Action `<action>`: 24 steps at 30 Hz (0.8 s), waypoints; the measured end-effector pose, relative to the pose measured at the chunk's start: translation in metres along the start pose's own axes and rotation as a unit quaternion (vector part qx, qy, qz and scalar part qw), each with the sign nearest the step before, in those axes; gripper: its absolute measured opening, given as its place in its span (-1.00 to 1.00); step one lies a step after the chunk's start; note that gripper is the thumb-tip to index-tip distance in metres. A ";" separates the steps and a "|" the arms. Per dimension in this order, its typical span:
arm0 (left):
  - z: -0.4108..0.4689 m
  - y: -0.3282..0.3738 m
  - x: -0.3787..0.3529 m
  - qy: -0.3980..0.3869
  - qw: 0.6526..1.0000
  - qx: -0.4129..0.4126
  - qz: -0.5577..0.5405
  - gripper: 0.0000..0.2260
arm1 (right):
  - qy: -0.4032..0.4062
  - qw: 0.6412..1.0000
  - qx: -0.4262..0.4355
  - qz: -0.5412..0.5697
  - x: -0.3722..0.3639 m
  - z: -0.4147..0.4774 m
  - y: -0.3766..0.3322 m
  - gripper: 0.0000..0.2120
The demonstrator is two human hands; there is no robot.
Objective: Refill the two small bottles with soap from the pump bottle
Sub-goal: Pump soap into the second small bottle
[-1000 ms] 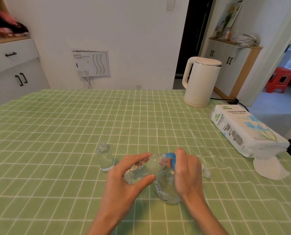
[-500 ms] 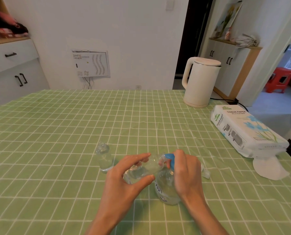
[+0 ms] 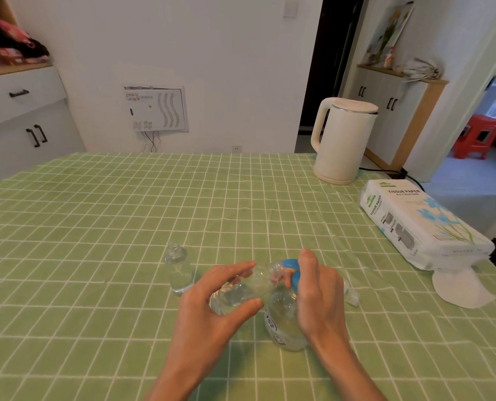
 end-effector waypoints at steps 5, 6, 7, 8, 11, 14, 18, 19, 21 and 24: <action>0.000 0.002 -0.001 -0.003 1.000 0.002 0.001 -0.50 | -0.002 1.000 0.013 -0.016 0.002 0.003 0.001 -0.47; 0.000 0.003 -0.001 -0.004 1.000 0.002 0.002 -0.49 | -0.003 1.000 0.013 -0.014 0.002 0.003 0.001 -0.48; -0.001 0.003 -0.001 -0.004 1.000 0.001 0.002 -0.49 | -0.004 1.000 0.012 -0.012 0.002 0.003 0.000 -0.48; -0.001 0.003 -0.001 -0.003 1.000 0.000 0.001 -0.49 | -0.004 1.000 0.008 -0.008 0.001 0.002 0.000 -0.47; -0.001 0.002 0.000 0.001 1.000 -0.002 0.000 -0.49 | -0.001 1.000 -0.011 0.011 0.000 0.000 0.002 -0.35; -0.001 0.001 0.001 -0.001 1.000 0.000 -0.003 -0.50 | 0.005 1.000 -0.018 0.000 0.000 0.000 0.006 -0.29; 0.000 0.000 0.000 -0.003 1.000 0.002 -0.006 -0.51 | 0.003 1.000 -0.013 0.005 0.000 0.001 0.004 -0.35; 0.000 0.000 0.000 -0.004 1.000 0.002 -0.006 -0.51 | 0.002 1.000 -0.007 0.005 0.000 0.001 0.002 -0.39; 0.000 0.001 -0.001 -0.005 1.000 0.001 -0.005 -0.51 | 0.009 1.000 0.021 -0.013 0.002 0.001 -0.003 -0.46; 0.000 0.001 -0.001 -0.007 1.000 0.001 -0.004 -0.51 | 0.009 0.999 0.034 -0.023 0.004 0.002 -0.003 -0.46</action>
Point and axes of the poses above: each hand's wrist, its own z-axis towards the middle knuckle, its own x-axis out of the back of the hand, y = z × x, the point moved 7 cm from there along z, towards the middle knuckle, and after that the axes turned 4 degrees about y, right-handed, at the moved point
